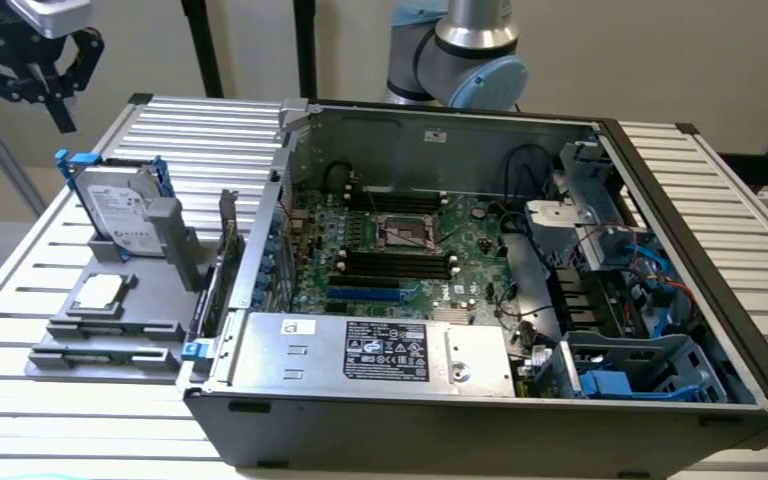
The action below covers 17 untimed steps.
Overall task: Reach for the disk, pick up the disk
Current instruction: 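Pick up the disk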
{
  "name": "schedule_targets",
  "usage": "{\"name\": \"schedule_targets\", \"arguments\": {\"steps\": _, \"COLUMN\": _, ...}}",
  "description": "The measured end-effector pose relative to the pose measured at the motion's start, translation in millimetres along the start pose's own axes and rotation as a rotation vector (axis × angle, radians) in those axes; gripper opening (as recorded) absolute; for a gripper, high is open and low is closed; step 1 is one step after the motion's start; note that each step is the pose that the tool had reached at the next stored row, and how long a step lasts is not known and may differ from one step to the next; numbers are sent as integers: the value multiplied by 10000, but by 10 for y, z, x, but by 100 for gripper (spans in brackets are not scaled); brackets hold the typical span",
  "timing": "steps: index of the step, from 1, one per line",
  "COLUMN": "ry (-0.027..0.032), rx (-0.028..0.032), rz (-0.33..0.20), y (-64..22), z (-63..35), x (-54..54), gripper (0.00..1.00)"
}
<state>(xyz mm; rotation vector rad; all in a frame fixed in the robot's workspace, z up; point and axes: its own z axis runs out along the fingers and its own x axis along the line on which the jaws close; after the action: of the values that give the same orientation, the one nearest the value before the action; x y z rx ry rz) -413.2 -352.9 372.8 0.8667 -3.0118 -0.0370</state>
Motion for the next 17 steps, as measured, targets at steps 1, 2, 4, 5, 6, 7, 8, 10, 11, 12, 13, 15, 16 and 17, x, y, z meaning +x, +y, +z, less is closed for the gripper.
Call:
{"name": "schedule_targets", "arguments": {"steps": 1, "ry": 5, "rx": 0, "rz": -180, "y": 0, "z": 0, "x": 0, "gripper": 11}}
{"name": "schedule_targets", "arguments": {"steps": 2, "ry": 9, "rx": 0, "rz": -354, "y": 0, "z": 0, "x": 0, "gripper": 11}}
{"name": "schedule_targets", "arguments": {"steps": 4, "ry": 18, "rx": 0, "rz": -730, "y": 0, "z": 0, "x": 0, "gripper": 11}}
{"name": "schedule_targets", "arguments": {"steps": 5, "ry": 22, "rx": 0, "rz": -910, "y": 0, "z": 0, "x": 0, "gripper": 11}}
{"name": "schedule_targets", "arguments": {"steps": 6, "ry": 27, "rx": 0, "rz": -1090, "y": 0, "z": 0, "x": 0, "gripper": 11}}
{"name": "schedule_targets", "arguments": {"steps": 7, "ry": 31, "rx": 1, "rz": -1270, "y": -1, "z": 0, "x": 0, "gripper": 11}}
{"name": "schedule_targets", "arguments": {"steps": 8, "ry": 36, "rx": 1, "rz": -1455, "y": 0, "z": 0, "x": 0, "gripper": 11}}
{"name": "schedule_targets", "arguments": {"steps": 10, "ry": 45, "rx": 1, "rz": -1814, "y": 0, "z": 0, "x": 0, "gripper": 11}}
{"name": "schedule_targets", "arguments": {"steps": 11, "ry": 49, "rx": 1, "rz": -1993, "y": 0, "z": 0, "x": 0, "gripper": 11}}
{"name": "schedule_targets", "arguments": {"steps": 12, "ry": 54, "rx": 1, "rz": -2174, "y": 0, "z": 0, "x": 0, "gripper": 11}}
{"name": "schedule_targets", "arguments": {"steps": 13, "ry": 59, "rx": 1, "rz": -2359, "y": 0, "z": 0, "x": 0, "gripper": 11}}
{"name": "schedule_targets", "arguments": {"steps": 15, "ry": 67, "rx": 1, "rz": -2719, "y": 0, "z": 0, "x": 0, "gripper": 11}}
{"name": "schedule_targets", "arguments": {"steps": 16, "ry": 72, "rx": 1, "rz": -2909, "y": 0, "z": 0, "x": 0, "gripper": 11}}
{"name": "schedule_targets", "arguments": {"steps": 17, "ry": 76, "rx": 2, "rz": -3090, "y": 0, "z": 0, "x": 0, "gripper": 11}}
